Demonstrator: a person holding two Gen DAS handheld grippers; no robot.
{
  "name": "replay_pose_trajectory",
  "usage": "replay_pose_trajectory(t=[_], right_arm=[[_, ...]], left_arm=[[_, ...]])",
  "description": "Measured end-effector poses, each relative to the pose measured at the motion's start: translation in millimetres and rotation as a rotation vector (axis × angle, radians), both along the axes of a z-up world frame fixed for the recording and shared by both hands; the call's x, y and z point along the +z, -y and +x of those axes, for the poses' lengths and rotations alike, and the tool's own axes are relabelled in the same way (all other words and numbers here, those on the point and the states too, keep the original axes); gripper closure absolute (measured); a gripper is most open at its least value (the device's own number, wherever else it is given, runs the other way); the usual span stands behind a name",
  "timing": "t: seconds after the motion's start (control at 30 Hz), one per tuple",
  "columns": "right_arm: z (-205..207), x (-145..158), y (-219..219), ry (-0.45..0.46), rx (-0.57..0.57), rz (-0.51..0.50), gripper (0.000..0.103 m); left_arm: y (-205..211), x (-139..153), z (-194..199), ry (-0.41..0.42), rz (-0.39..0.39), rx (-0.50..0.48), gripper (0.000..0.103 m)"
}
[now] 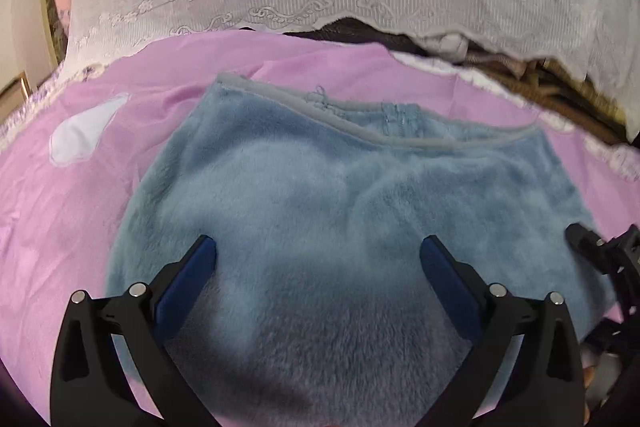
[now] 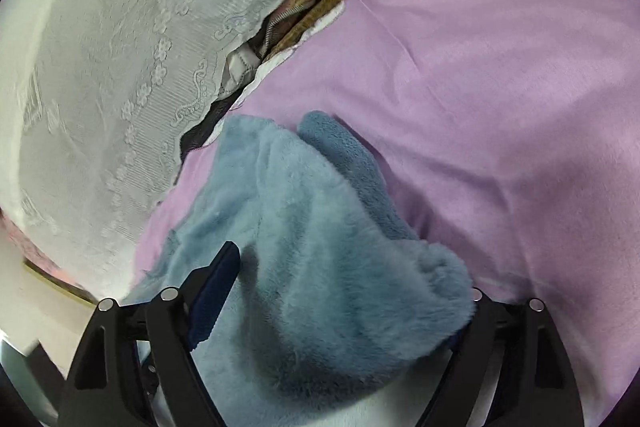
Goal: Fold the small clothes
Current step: 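Reach the right tool to the folded jacket and close on it, then lift the folded jacket up off the bedspread with the right tool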
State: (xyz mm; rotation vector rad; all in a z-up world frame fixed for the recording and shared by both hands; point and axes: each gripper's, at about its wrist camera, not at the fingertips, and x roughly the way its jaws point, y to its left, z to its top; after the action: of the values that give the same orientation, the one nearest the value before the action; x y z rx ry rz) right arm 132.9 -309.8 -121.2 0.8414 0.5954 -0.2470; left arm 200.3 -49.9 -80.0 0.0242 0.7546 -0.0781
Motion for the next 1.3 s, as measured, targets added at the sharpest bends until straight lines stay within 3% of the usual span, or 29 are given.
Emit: replay_pose_trajectory(t=[0.1, 0.17, 0.33, 0.5, 0.67, 0.83, 0.97, 1.07, 1.17, 1.3], right_arm=[[0.9, 0.8, 1.2, 0.009, 0.005, -0.019, 0.029], [0.5, 0.5, 2.3, 0.031, 0.019, -0.006, 0.046], [-0.1, 5.6, 0.0, 0.068, 0.060, -0.024, 0.060], [3.0, 6.2, 2.6, 0.077, 0.088, -0.028, 0.061], [4.9, -4.0, 12.2, 0.077, 0.084, 0.056, 0.053], [4.7, -2.5, 8.1, 0.071, 0.082, 0.028, 0.052], [4.1, -1.9, 7.6, 0.070, 0.077, 0.019, 0.053], [3.1, -0.2, 5.6, 0.069, 0.069, -0.003, 0.054], [2.0, 5.0, 0.8, 0.071, 0.060, -0.037, 0.063], [0.1, 20.8, -9.0, 0.088, 0.045, -0.097, 0.067]], left_arm=[[12.6, -9.7, 2.5, 0.009, 0.079, 0.000, 0.004], [15.1, -9.0, 0.5, 0.020, 0.098, 0.001, 0.004], [3.9, -4.5, -1.6, 0.015, 0.043, -0.012, 0.004], [-29.7, 16.8, -7.8, 0.011, -0.017, 0.014, 0.004], [-75.7, 26.3, -10.0, -0.005, 0.059, 0.067, 0.004], [-139.3, 14.2, -17.4, -0.048, 0.079, 0.122, 0.004], [-167.9, -3.8, -18.2, -0.083, 0.007, 0.141, 0.004], [-179.1, -8.7, -9.9, -0.129, -0.092, 0.147, 0.004], [-179.6, -11.0, -9.6, -0.126, -0.098, 0.149, 0.004], [-178.3, -9.9, -12.1, -0.115, -0.102, 0.133, 0.004]])
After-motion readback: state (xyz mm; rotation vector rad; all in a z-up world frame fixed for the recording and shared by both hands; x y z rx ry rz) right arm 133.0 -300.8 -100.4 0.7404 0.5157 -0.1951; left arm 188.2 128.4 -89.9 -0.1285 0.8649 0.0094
